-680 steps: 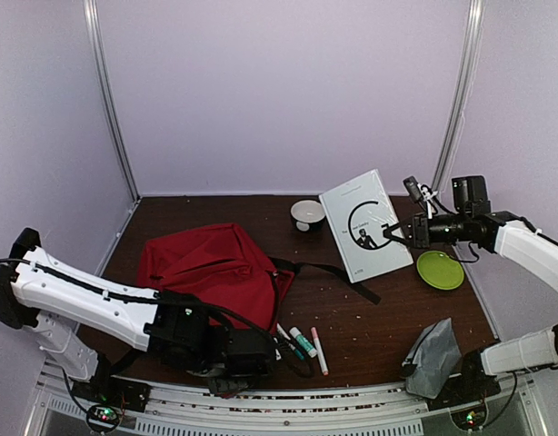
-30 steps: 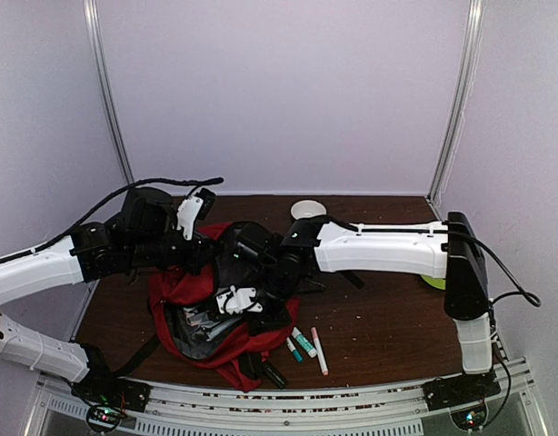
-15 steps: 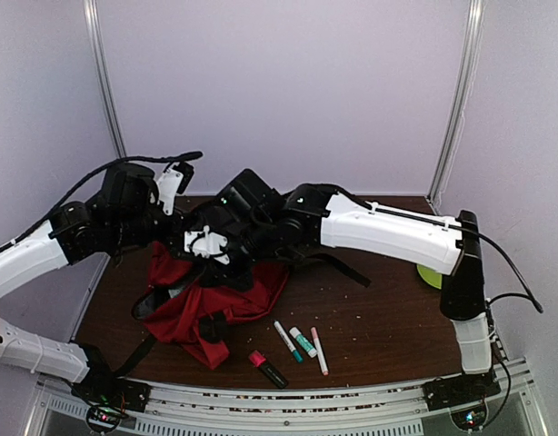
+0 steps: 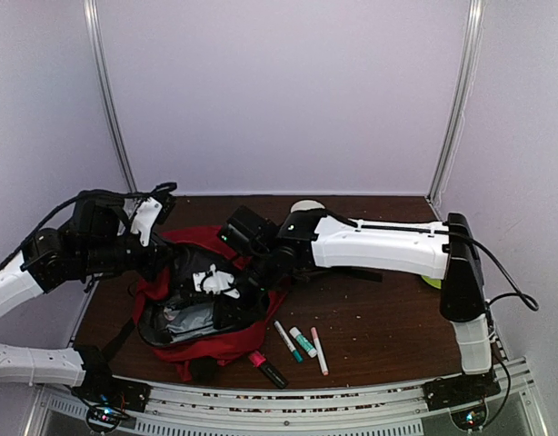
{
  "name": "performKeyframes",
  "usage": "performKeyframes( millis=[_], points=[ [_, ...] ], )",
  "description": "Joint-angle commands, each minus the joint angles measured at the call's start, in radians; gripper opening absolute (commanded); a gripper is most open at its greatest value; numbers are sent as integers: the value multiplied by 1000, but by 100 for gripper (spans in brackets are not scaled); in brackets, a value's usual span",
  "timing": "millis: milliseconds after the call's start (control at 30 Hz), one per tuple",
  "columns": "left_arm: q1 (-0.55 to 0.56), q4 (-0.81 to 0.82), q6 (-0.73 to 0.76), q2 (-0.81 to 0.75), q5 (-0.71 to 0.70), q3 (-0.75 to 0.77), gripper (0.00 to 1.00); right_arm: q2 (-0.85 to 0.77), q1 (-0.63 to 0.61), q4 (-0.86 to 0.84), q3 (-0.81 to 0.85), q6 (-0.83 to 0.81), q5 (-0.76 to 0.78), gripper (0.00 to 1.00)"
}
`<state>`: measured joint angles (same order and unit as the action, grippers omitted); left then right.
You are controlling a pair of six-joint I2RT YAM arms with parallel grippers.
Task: Pack the student bag
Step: Adjust the largest pocket of the bag to the student bag.
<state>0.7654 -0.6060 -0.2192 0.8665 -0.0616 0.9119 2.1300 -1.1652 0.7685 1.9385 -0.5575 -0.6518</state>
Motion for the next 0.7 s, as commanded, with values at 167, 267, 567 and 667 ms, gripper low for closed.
performKeyframes(
  millis=[167, 267, 567, 667],
  points=[
    [21, -90, -100, 5, 286, -70, 0, -216, -4, 201, -173, -140, -106, 22],
    [24, -139, -107, -29, 295, -44, 0, -307, 44, 227, -263, -151, -131, 26],
    [23, -298, -155, -85, 371, -33, 0, -377, 376, 130, -357, -60, -129, 50],
    [23, -358, -146, -82, 363, -40, 0, -334, 422, 70, -326, -74, -36, 56]
  ],
)
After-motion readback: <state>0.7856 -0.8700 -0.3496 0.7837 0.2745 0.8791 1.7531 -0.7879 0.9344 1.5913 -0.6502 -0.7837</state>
